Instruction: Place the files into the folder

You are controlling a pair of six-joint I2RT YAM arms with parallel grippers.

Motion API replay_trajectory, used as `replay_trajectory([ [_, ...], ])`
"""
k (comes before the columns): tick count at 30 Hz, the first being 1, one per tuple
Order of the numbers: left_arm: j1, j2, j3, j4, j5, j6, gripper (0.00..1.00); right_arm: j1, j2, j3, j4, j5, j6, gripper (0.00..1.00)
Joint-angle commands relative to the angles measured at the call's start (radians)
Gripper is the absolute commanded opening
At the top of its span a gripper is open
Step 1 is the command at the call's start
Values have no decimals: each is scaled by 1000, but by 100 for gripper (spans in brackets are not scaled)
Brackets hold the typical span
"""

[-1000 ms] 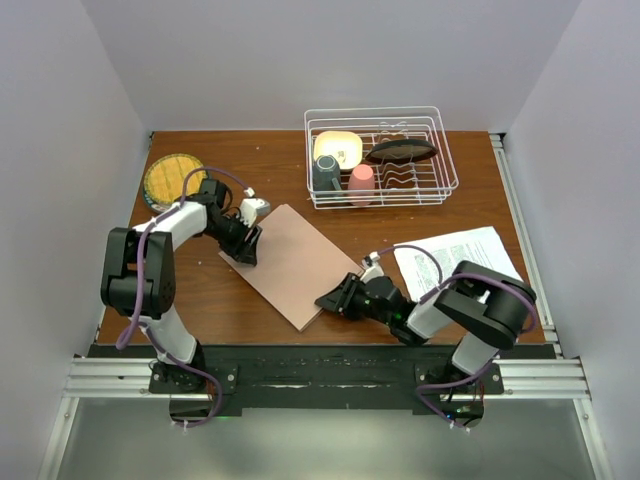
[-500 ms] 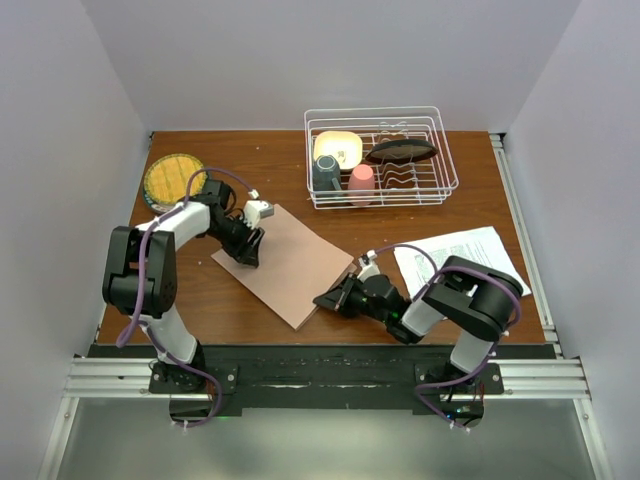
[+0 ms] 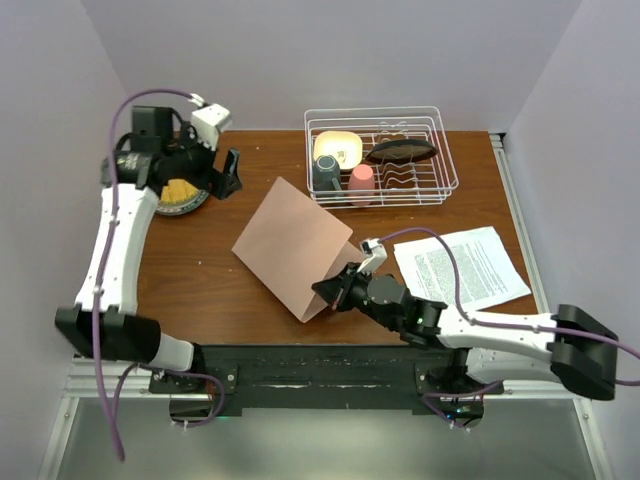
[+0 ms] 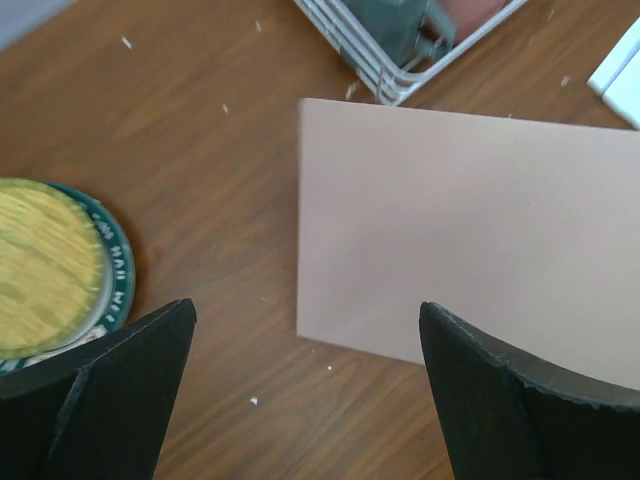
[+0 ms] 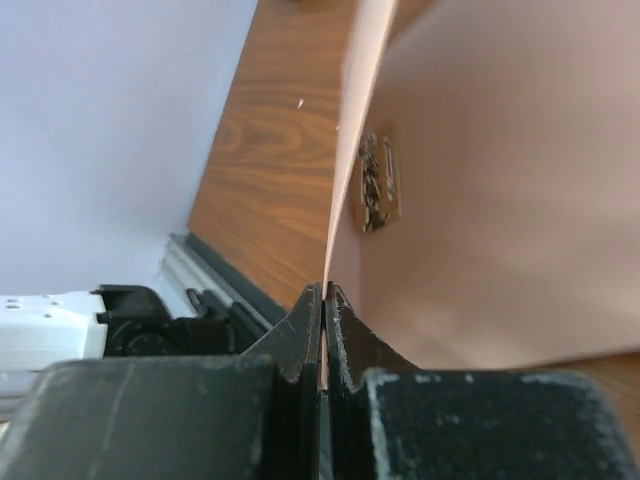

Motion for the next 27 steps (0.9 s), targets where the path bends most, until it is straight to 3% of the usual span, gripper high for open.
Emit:
replay_trajectory([
  [1, 0, -105, 76, -192, -17, -132, 100, 108, -120, 71, -319, 332, -187, 0],
  [4, 1, -148, 36, -189, -8, -153, 100, 247, -83, 141, -406, 458, -275, 0],
  [8, 1, -116, 36, -247, 29, -117, 100, 442, 74, 329, -557, 791, -405, 0],
  [14, 1, -102, 125, -258, 49, -120, 100, 557, 303, 553, -657, 1020, -610, 0],
  [19, 1, -125, 61, -235, -5, -129, 100, 627, 449, 645, -713, 1147, -685, 0],
  [20, 1, -129, 32, -233, -20, -135, 100, 652, 487, 674, -753, 1187, -651, 0],
  [21, 1, -131, 18, -232, -34, -138, 100, 663, 594, 714, -927, 1221, -596, 0],
  [23, 1, -137, -30, -232, -83, -135, 100, 677, 737, 931, -1271, 1286, -188, 0],
  [24, 1, -140, -48, -232, -89, -127, 100, 679, 821, 1029, -1759, 1289, 25, 0],
  [25, 1, -155, -65, -220, -98, -112, 100, 679, 986, 1176, -1878, 1296, 184, 0],
  [27, 1, -172, -93, -207, -98, -106, 100, 709, 1064, 1229, -1875, 1296, 164, 0],
])
